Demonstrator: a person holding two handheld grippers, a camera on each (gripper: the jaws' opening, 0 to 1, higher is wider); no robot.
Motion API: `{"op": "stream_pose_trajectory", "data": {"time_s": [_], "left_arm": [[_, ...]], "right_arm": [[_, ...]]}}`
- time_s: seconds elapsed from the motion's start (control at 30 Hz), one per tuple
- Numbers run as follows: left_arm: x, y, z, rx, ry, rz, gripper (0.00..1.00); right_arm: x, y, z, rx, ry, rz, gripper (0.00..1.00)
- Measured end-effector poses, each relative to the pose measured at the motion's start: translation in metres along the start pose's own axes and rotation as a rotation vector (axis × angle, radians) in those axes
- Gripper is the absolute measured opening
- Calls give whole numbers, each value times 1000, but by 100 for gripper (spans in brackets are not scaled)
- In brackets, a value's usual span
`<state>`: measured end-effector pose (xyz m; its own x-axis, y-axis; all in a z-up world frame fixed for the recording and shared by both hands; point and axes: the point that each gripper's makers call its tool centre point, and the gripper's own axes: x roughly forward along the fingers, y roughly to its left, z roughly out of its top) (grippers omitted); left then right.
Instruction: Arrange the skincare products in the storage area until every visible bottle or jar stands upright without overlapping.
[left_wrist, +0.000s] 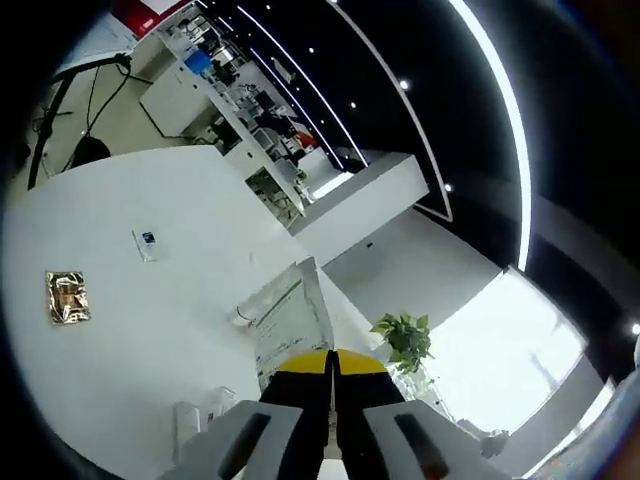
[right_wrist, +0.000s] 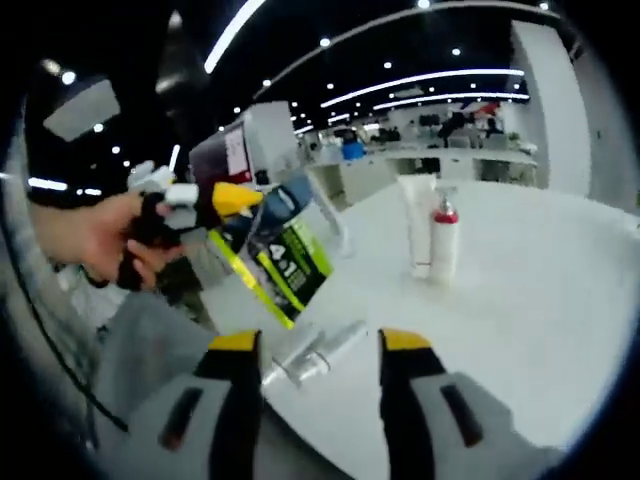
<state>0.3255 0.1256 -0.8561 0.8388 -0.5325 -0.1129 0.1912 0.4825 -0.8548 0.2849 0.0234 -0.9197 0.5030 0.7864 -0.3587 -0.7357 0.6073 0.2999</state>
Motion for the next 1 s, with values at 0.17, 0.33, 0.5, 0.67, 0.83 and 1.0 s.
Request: {"op": "stream_pose_trajectory", "data": {"time_s": [0.17, 0.33, 0.5, 0.67, 0.83, 1.0], "left_arm": [[2, -12, -6, -18, 19, -47, 0], [2, -39, -9, -44, 44, -156, 0], [-4, -65, -13, -62, 77, -242, 0], [-11, -96, -13, -124, 94, -362, 0], [-14, -118, -16, -116, 107, -430, 0], [-15, -116, -19, -109, 109, -415, 0]], "right_arm": [[-1, 3, 1, 174, -12, 79, 53], [-7, 8, 20, 385, -105, 228, 59], [-10, 14, 40, 674, -199, 433, 71], [-6, 21, 53, 905, -249, 584, 74], [-12, 29, 73, 1050, -312, 739, 57], [-19, 26, 90, 1040, -374, 766, 28]]}}
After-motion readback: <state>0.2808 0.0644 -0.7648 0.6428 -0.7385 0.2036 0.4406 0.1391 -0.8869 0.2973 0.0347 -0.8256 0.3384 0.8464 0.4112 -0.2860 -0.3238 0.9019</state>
